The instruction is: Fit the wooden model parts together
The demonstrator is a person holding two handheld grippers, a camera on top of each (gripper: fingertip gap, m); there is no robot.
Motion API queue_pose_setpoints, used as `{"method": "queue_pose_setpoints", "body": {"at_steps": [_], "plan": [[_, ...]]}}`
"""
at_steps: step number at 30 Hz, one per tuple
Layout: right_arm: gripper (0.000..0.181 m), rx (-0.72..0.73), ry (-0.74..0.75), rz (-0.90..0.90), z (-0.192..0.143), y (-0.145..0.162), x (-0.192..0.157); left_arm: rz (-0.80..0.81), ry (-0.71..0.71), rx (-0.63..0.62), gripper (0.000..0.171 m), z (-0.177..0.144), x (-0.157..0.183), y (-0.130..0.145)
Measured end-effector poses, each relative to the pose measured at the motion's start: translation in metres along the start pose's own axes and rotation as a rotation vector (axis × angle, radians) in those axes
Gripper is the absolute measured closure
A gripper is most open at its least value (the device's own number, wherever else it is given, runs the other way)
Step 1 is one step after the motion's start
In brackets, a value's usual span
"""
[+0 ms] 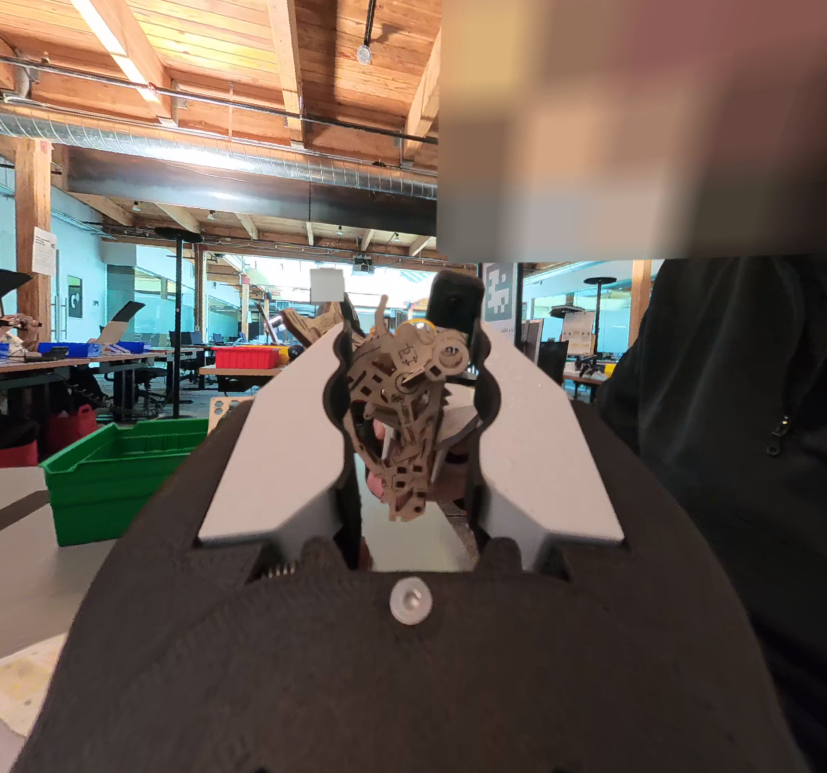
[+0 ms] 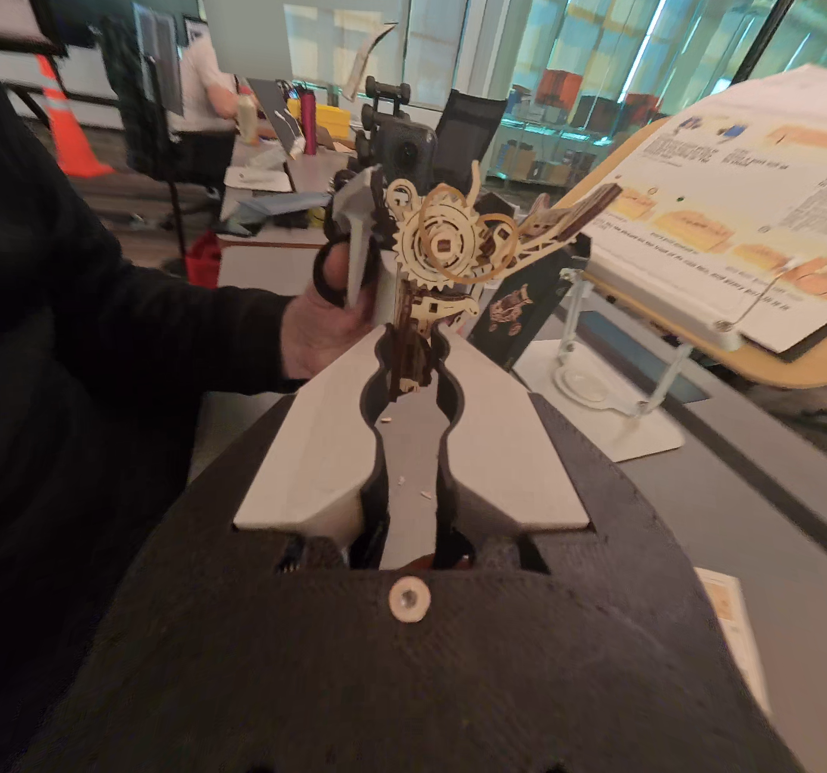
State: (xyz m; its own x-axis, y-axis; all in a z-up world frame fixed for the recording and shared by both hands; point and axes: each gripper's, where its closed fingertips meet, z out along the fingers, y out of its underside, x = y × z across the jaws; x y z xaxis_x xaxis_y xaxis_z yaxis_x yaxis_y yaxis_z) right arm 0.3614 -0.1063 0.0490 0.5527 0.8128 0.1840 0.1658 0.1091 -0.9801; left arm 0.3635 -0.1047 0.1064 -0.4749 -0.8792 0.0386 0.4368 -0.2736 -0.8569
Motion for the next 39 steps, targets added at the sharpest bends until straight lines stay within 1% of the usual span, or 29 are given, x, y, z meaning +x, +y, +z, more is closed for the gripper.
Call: {"method": "queue_pose_setpoints", "body": {"at_steps": [2,5,10,15,22,26,28,32,35,37,39], "plan": [[0.169,0.010,0.012,-0.068,-0.004,-0.003,0.000,0.034,-0.003,-0.013,0.120,0.006,0.004,-0.002],[0.170,-0.013,0.071,-0.187,-0.009,-0.005,0.004,0.066,-0.004,-0.022,0.119,0.013,0.010,-0.004],[0.170,-0.116,0.202,-0.423,-0.015,-0.009,0.010,0.054,-0.015,-0.009,0.118,0.018,0.013,-0.008],[0.170,-0.195,0.308,-0.574,-0.022,-0.015,0.019,0.038,-0.055,0.011,0.119,0.018,0.011,-0.012],[0.170,-0.235,0.377,-0.652,-0.025,-0.021,0.022,0.008,-0.122,0.014,0.117,0.015,0.003,-0.012],[0.170,-0.261,0.413,-0.665,-0.028,-0.023,0.027,-0.043,-0.147,0.046,0.117,0.007,-0.003,-0.014],[0.170,-0.293,0.431,-0.679,-0.030,-0.022,0.031,-0.049,-0.172,0.013,0.120,0.006,-0.008,-0.009],[0.170,-0.348,0.460,-0.751,-0.035,-0.022,0.036,-0.067,-0.170,-0.057,0.133,0.007,-0.010,-0.002],[0.171,-0.356,0.473,-0.766,-0.040,-0.024,0.038,-0.065,-0.194,-0.100,0.132,0.004,-0.014,0.000],[0.171,-0.357,0.479,-0.769,-0.044,-0.025,0.040,-0.068,-0.200,-0.098,0.133,0.001,-0.013,-0.004],[0.171,-0.358,0.484,-0.772,-0.047,-0.026,0.041,-0.063,-0.216,-0.116,0.138,0.001,-0.014,-0.004]]}}
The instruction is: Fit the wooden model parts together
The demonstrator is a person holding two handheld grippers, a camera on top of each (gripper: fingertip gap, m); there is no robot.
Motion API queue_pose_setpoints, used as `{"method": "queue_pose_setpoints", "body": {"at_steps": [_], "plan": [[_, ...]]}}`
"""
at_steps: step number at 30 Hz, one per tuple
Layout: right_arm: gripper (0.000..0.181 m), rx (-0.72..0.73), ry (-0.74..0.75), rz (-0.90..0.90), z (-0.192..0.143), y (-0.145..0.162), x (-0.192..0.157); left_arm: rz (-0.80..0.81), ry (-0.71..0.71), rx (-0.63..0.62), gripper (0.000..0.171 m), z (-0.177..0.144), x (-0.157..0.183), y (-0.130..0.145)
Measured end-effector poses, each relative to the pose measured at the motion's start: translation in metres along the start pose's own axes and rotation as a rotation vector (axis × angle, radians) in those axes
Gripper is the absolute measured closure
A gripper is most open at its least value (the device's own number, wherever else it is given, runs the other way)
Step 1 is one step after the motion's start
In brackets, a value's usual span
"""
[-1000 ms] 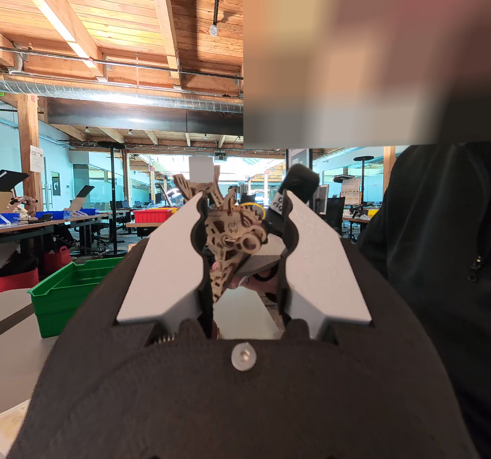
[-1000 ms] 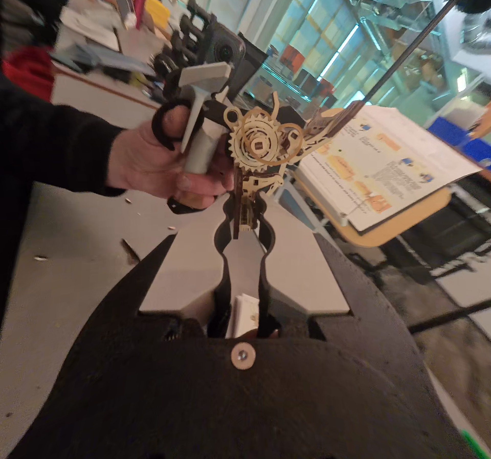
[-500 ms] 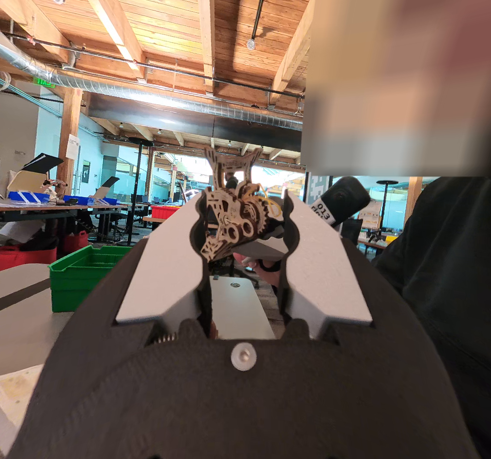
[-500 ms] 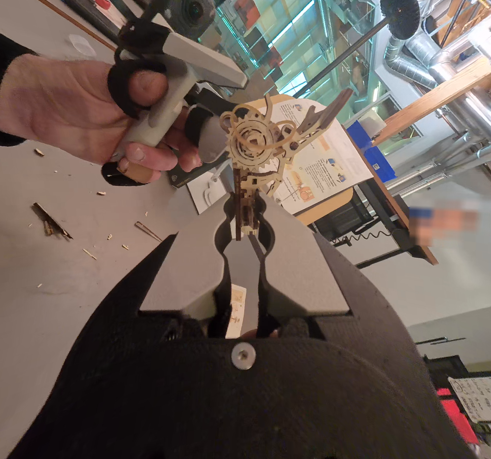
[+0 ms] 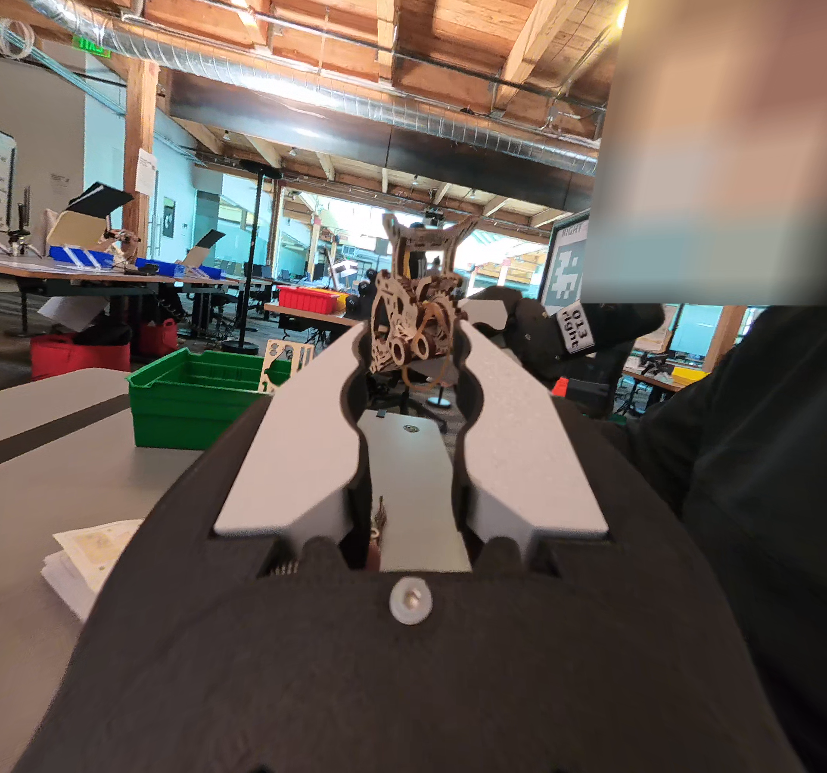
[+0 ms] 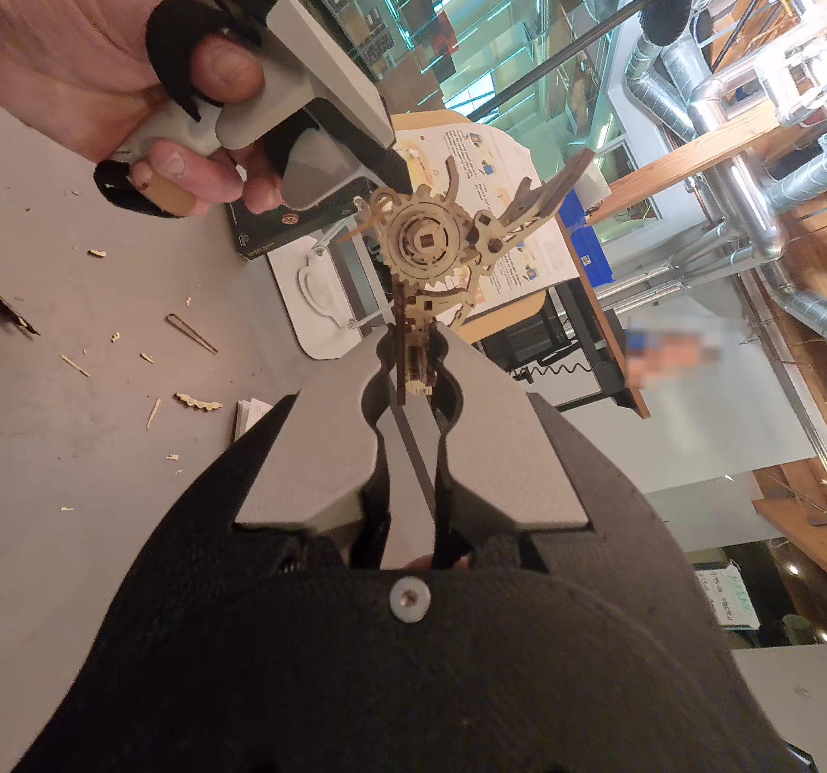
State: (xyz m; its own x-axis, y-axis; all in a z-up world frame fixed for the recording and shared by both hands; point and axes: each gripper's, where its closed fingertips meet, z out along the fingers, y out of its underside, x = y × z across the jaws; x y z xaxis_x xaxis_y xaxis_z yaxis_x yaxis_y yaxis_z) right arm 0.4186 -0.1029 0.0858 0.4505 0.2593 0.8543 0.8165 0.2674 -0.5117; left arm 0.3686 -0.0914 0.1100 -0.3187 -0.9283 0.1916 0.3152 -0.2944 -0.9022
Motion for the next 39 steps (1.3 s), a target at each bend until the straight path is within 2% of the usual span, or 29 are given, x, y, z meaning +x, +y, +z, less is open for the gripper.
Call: {"method": "queue_pose_setpoints", "body": {"at_steps": [3,5,8,9,11,12,15,19,25,32,39], "plan": [[0.170,0.035,0.006,0.027,-0.004,-0.003,0.005,-0.011,-0.010,-0.084,0.140,0.009,0.002,0.011],[0.170,0.074,0.012,0.069,-0.007,-0.005,0.010,-0.064,0.021,-0.123,0.128,0.018,0.006,0.023],[0.171,0.163,0.009,0.157,-0.016,-0.013,0.017,-0.200,0.130,-0.041,0.117,0.028,0.019,0.022],[0.171,0.178,0.009,0.174,-0.019,-0.013,0.019,-0.217,0.141,-0.027,0.118,0.032,0.020,0.024],[0.170,0.177,0.018,0.167,-0.022,-0.012,0.022,-0.214,0.193,-0.039,0.138,0.040,0.031,0.029],[0.171,0.175,0.021,0.157,-0.023,-0.012,0.022,-0.208,0.216,-0.027,0.142,0.044,0.037,0.027],[0.171,0.168,0.029,0.141,-0.026,-0.012,0.025,-0.241,0.286,0.056,0.151,0.048,0.046,0.012],[0.171,0.163,0.042,0.135,-0.030,-0.010,0.031,-0.301,0.347,0.144,0.171,0.047,0.047,-0.001],[0.171,0.147,0.066,0.111,-0.033,-0.006,0.036,-0.266,0.346,0.174,0.171,0.042,0.055,-0.011],[0.171,0.040,0.108,-0.032,-0.032,0.003,0.037,-0.238,0.307,0.142,0.171,0.037,0.056,-0.013],[0.171,-0.011,0.118,-0.068,-0.032,0.008,0.037,-0.179,0.252,0.058,0.171,0.035,0.059,-0.006]]}}
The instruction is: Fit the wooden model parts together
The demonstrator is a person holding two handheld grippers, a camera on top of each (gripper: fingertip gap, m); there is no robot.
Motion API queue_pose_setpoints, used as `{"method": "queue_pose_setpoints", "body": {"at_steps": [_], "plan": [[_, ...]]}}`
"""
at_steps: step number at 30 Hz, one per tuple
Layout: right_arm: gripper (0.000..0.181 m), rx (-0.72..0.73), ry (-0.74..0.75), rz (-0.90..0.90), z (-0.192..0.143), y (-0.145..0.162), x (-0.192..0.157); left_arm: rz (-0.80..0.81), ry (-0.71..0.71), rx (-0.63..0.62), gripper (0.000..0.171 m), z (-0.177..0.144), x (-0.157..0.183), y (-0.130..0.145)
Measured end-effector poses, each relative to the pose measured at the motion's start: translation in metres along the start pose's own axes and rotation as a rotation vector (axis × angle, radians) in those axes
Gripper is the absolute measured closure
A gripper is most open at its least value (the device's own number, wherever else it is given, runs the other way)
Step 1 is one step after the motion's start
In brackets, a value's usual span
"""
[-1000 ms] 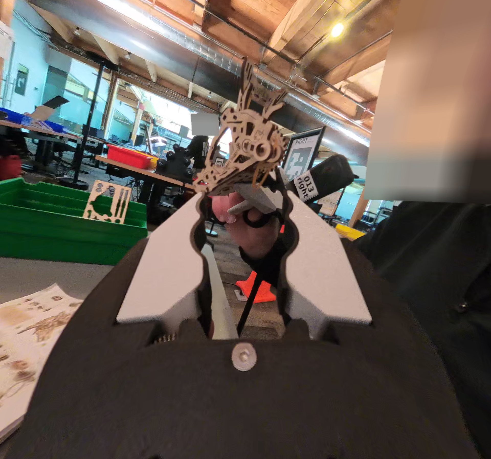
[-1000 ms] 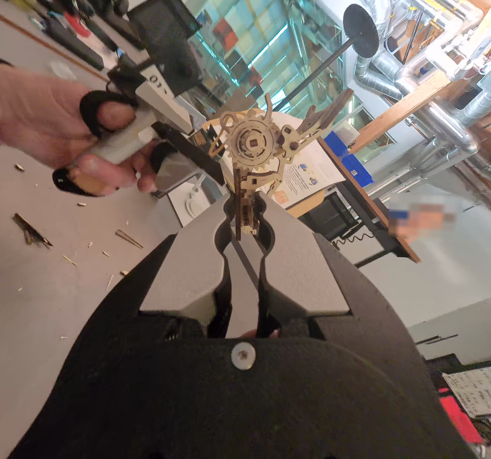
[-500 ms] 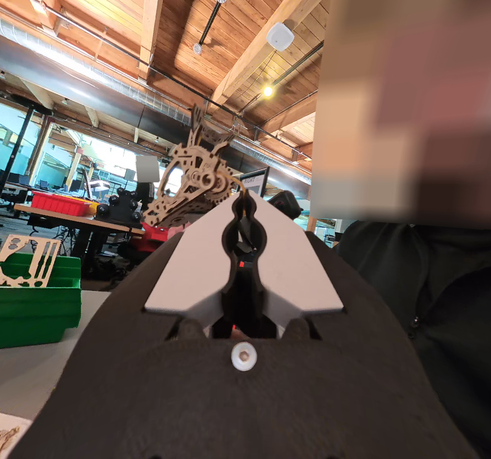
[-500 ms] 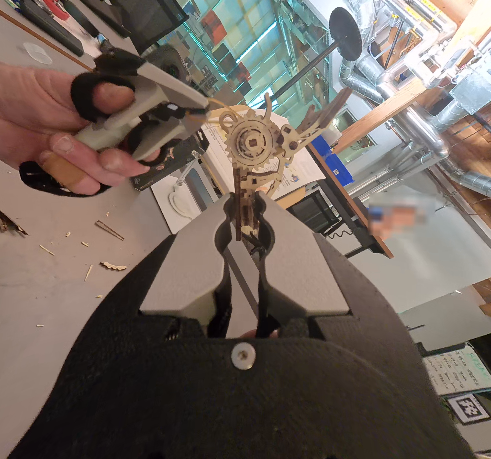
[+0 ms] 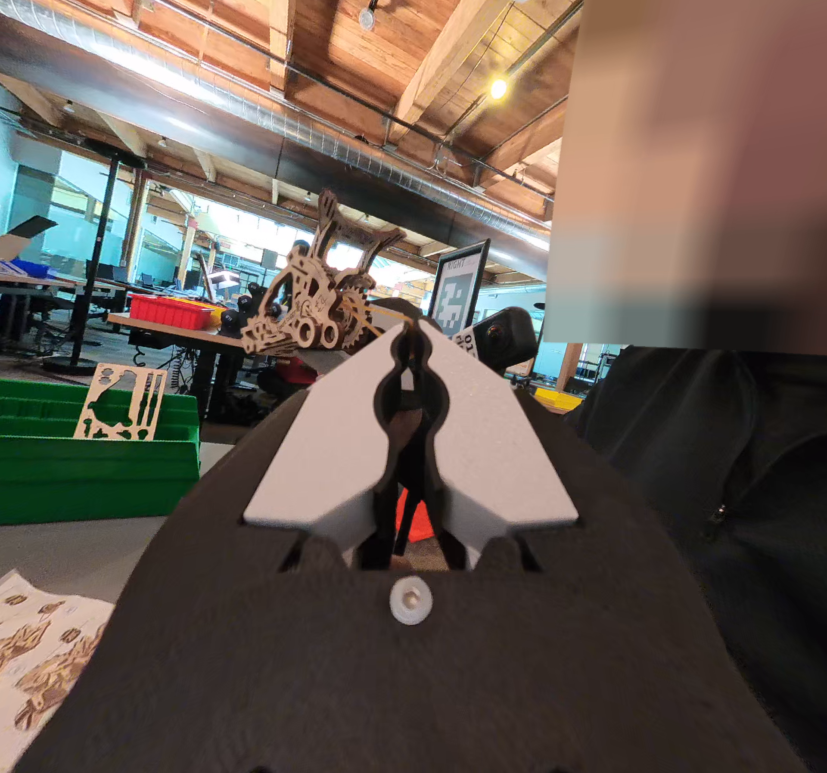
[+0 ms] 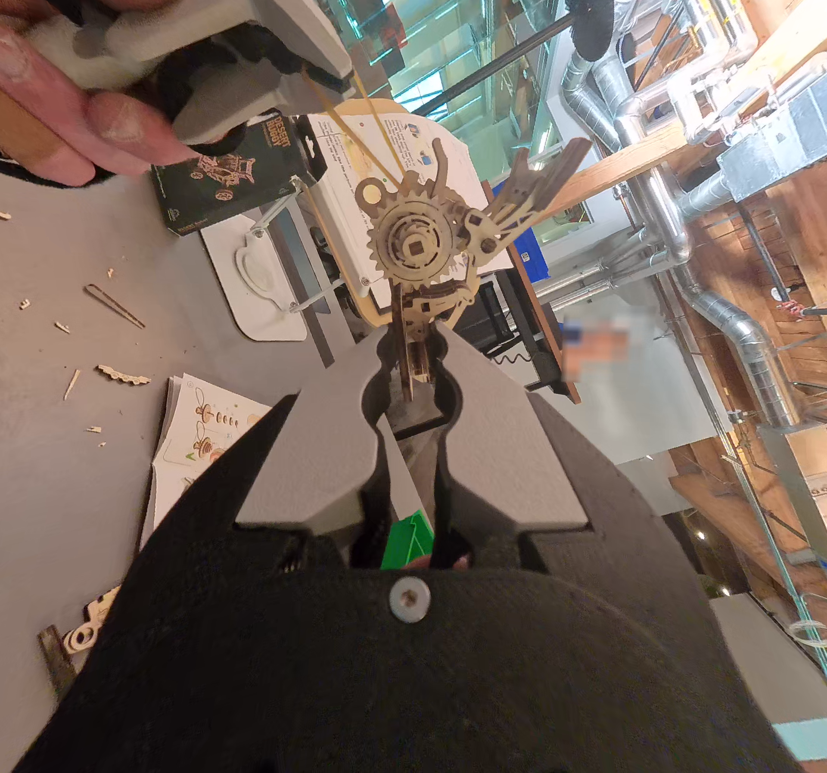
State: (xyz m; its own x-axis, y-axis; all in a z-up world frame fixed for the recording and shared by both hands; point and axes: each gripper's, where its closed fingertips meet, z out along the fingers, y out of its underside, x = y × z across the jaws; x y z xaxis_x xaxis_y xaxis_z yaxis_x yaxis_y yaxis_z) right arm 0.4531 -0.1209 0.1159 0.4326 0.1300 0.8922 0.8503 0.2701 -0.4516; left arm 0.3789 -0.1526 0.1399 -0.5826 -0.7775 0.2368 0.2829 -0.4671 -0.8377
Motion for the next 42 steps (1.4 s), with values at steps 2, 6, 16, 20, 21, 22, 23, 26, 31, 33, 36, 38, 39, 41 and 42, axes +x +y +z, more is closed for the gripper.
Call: {"method": "queue_pose_setpoints", "body": {"at_steps": [2,6,16,20,21,22,23,26,31,33,36,38,39,41,42], "plan": [[0.171,-0.010,0.005,-0.002,0.000,0.001,0.000,-0.009,-0.007,-0.005,0.171,-0.002,-0.001,0.002],[0.171,-0.009,0.003,0.005,-0.001,0.000,-0.002,-0.013,-0.041,-0.010,0.171,-0.010,-0.005,0.003],[0.171,-0.003,-0.008,0.028,0.002,0.005,-0.005,-0.029,-0.025,-0.020,0.171,-0.004,0.008,-0.001],[0.171,-0.001,-0.010,0.030,0.006,0.008,-0.007,-0.019,-0.038,-0.022,0.171,0.000,0.008,-0.005],[0.171,0.006,-0.010,0.036,0.006,0.007,-0.007,-0.018,-0.047,-0.023,0.171,-0.001,0.006,-0.004],[0.171,0.013,-0.009,0.044,0.006,0.006,-0.007,-0.022,-0.052,-0.016,0.171,-0.003,0.004,-0.005],[0.171,0.017,-0.009,0.050,0.005,0.006,-0.006,-0.025,-0.057,-0.010,0.171,-0.004,0.003,-0.005],[0.171,0.045,-0.029,0.107,0.004,0.004,-0.006,-0.006,-0.069,-0.021,0.171,-0.005,0.002,-0.002],[0.171,0.064,-0.048,0.148,0.003,0.005,-0.006,0.017,-0.069,-0.045,0.167,0.000,0.005,0.005],[0.171,0.050,-0.048,0.120,0.003,0.005,-0.006,0.025,-0.083,-0.045,0.161,-0.004,0.003,0.005],[0.171,0.041,-0.049,0.093,0.003,0.004,-0.006,0.048,-0.130,-0.053,0.153,-0.015,-0.003,0.003],[0.171,0.033,-0.056,0.081,0.004,0.004,-0.007,0.084,-0.171,-0.081,0.151,-0.022,-0.007,0.004],[0.171,0.024,-0.054,0.070,0.005,0.005,-0.007,0.101,-0.189,-0.093,0.151,-0.025,-0.009,0.004],[0.171,0.016,-0.051,0.050,0.005,0.004,-0.007,0.109,-0.175,-0.100,0.161,-0.027,-0.007,0.002],[0.171,0.013,-0.049,0.040,0.006,0.003,-0.007,0.116,-0.172,-0.109,0.167,-0.027,-0.006,0.003]]}}
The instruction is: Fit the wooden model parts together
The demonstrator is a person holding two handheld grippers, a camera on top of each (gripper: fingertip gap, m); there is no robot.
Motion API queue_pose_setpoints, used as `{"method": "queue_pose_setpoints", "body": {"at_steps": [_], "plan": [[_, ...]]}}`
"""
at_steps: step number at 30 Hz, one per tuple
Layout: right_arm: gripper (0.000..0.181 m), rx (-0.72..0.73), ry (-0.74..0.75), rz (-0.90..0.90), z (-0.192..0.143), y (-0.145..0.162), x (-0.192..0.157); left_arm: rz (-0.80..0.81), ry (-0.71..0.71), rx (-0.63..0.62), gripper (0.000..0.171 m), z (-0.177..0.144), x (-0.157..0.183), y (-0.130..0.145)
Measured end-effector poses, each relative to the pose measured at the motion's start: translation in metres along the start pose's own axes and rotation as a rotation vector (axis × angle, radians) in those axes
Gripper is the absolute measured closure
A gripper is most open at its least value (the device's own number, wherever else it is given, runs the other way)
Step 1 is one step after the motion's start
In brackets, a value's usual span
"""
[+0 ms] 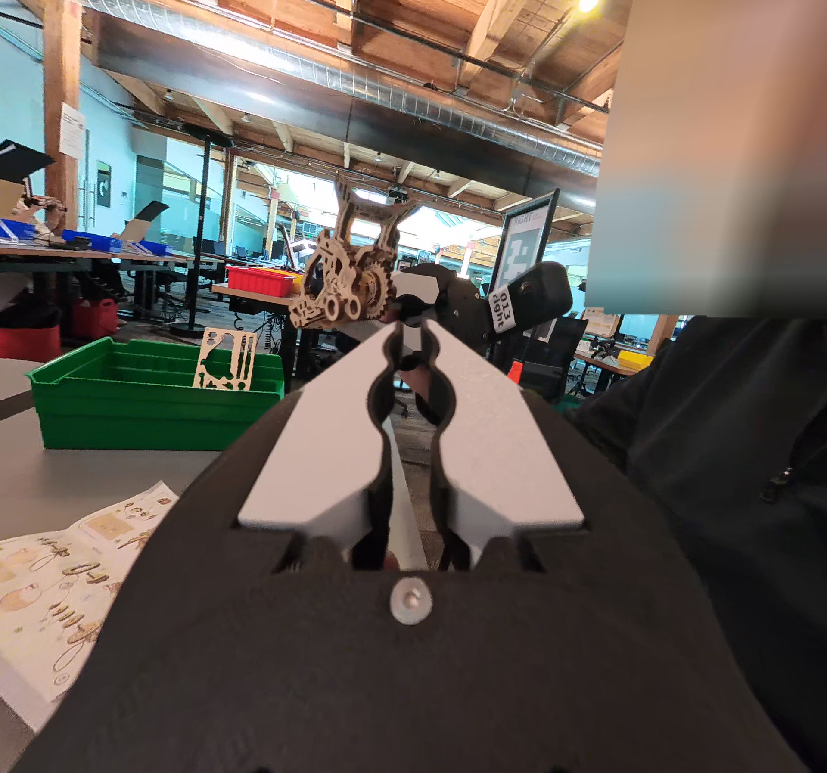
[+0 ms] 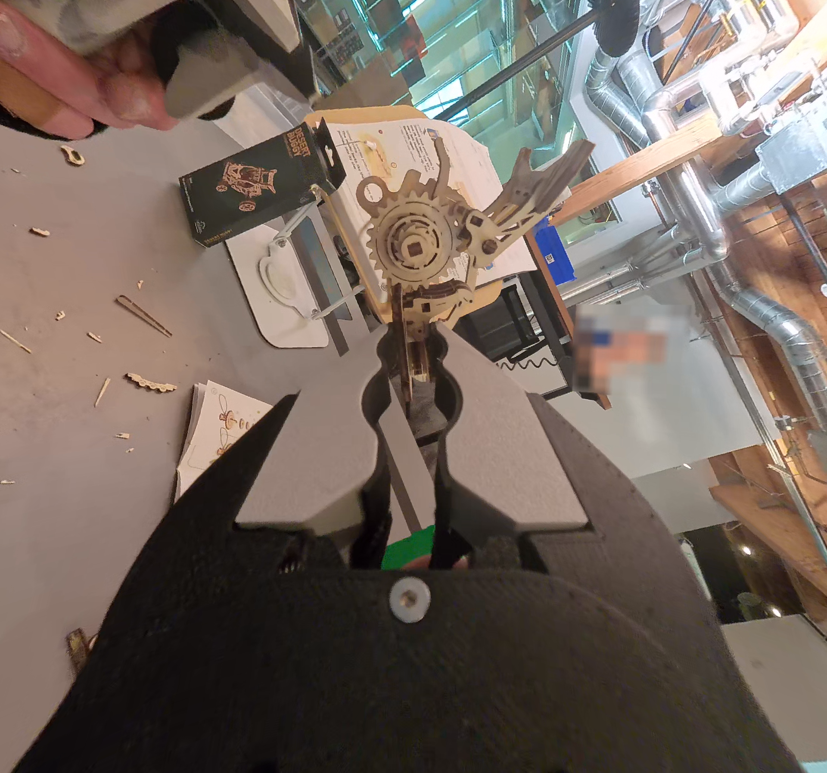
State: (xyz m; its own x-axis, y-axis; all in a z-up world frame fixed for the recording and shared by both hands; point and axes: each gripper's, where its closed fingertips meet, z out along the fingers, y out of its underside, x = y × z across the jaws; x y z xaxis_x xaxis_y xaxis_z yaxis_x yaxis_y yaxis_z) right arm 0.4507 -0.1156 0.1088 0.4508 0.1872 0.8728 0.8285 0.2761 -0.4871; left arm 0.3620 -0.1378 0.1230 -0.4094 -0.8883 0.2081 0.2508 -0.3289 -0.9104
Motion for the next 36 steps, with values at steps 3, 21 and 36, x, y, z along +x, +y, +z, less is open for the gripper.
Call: {"method": "queue_pose_setpoints", "body": {"at_steps": [3,21,36], "plan": [[0.171,-0.019,0.010,-0.044,0.002,-0.002,0.000,0.017,-0.016,-0.014,0.171,0.000,-0.002,0.001],[0.171,-0.034,0.006,-0.209,0.004,-0.022,-0.003,0.237,-0.108,-0.199,0.160,0.018,-0.018,-0.003],[0.171,-0.186,-0.022,-0.228,0.013,-0.012,-0.016,0.281,-0.215,-0.180,0.169,0.013,-0.043,0.004]]}}
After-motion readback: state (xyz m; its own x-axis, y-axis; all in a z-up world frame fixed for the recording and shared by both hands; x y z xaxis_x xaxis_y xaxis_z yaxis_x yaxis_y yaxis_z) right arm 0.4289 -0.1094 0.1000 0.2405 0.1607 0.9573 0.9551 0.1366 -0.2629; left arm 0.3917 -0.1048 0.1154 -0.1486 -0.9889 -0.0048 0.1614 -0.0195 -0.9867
